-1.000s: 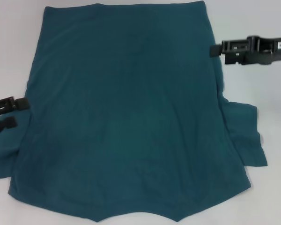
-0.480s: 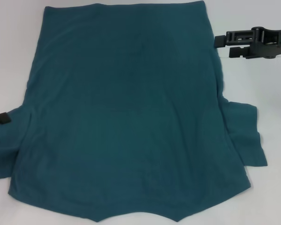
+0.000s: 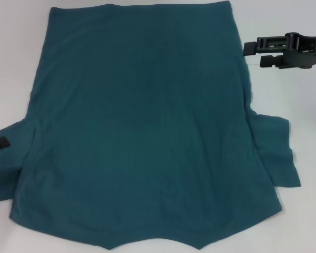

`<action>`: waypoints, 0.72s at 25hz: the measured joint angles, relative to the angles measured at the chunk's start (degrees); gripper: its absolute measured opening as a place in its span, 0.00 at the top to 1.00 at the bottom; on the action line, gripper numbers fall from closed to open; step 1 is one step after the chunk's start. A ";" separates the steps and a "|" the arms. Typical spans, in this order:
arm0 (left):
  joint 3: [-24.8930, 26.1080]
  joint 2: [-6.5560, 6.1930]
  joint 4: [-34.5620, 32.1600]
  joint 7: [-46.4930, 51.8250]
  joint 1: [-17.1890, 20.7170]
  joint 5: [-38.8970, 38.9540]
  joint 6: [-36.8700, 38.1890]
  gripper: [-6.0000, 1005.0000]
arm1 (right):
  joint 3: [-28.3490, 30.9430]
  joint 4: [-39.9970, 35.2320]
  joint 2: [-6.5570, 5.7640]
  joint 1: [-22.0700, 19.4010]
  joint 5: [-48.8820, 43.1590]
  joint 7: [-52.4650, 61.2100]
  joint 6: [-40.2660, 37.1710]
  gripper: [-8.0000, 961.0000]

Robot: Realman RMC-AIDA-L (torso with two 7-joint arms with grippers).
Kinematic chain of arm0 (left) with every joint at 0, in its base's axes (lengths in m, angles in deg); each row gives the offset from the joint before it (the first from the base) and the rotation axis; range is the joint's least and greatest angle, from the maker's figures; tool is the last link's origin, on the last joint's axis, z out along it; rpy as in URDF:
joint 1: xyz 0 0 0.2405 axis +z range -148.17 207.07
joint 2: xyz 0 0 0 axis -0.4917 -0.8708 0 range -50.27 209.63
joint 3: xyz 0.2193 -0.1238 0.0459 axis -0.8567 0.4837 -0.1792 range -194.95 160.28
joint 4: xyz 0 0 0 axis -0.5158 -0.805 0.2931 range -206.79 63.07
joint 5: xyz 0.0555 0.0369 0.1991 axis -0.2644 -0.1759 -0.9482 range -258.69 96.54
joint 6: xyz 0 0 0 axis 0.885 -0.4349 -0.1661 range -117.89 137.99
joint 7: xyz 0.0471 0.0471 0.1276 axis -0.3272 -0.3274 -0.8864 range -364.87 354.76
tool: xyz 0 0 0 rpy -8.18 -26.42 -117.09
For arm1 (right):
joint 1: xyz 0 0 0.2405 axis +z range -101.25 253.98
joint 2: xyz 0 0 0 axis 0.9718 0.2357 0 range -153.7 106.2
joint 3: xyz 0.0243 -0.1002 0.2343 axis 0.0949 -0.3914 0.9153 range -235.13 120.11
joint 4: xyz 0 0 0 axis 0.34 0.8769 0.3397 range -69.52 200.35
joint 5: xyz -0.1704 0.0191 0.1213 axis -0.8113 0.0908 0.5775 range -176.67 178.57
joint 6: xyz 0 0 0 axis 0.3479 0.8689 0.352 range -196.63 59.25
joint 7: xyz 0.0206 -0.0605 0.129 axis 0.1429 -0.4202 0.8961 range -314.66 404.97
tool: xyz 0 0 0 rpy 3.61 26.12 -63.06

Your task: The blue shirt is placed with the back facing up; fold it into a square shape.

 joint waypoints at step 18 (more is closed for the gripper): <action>-0.25 0.31 3.31 -3.68 0.63 -1.00 -5.24 0.07 | 0.00 0.18 -0.04 -0.11 0.08 0.05 0.08 0.13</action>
